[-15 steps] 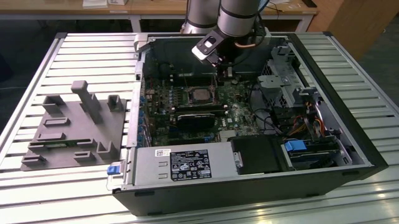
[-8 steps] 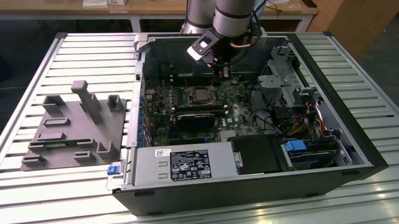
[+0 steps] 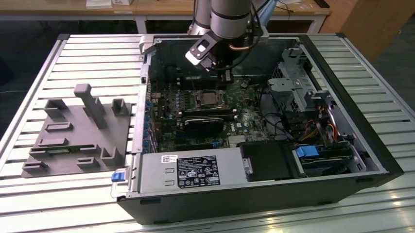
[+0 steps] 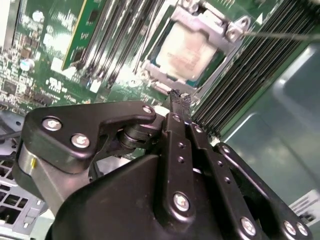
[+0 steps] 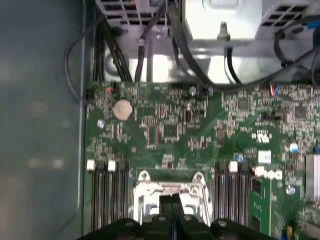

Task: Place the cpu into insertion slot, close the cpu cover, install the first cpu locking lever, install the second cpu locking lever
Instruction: 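Close the cpu cover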

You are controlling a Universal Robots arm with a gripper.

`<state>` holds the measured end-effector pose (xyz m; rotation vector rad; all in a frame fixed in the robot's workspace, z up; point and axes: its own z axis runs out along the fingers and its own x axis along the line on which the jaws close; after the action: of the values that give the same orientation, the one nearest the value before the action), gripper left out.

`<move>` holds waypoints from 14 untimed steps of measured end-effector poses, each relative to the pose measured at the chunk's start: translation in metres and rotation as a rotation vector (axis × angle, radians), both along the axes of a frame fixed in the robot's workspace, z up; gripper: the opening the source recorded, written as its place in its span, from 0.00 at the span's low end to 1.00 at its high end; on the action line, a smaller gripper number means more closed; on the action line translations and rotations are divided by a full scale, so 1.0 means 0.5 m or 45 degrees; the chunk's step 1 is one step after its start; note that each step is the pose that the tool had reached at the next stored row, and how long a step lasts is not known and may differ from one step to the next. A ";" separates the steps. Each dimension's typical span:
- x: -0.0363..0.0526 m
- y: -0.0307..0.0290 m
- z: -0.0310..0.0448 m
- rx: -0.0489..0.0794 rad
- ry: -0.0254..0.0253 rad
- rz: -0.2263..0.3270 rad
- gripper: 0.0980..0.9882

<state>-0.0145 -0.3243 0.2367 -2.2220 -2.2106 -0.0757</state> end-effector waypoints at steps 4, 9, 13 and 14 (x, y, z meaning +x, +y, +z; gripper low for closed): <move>-0.026 0.000 -0.002 0.000 -0.0118 0.000 0.00; -0.044 0.000 -0.006 0.000 -0.0120 0.000 0.00; -0.054 -0.002 -0.012 0.000 -0.0123 0.000 0.00; -0.056 -0.002 -0.014 0.000 -0.0121 0.000 0.00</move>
<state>-0.0427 -0.3255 0.2297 -2.2266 -2.2153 -0.0864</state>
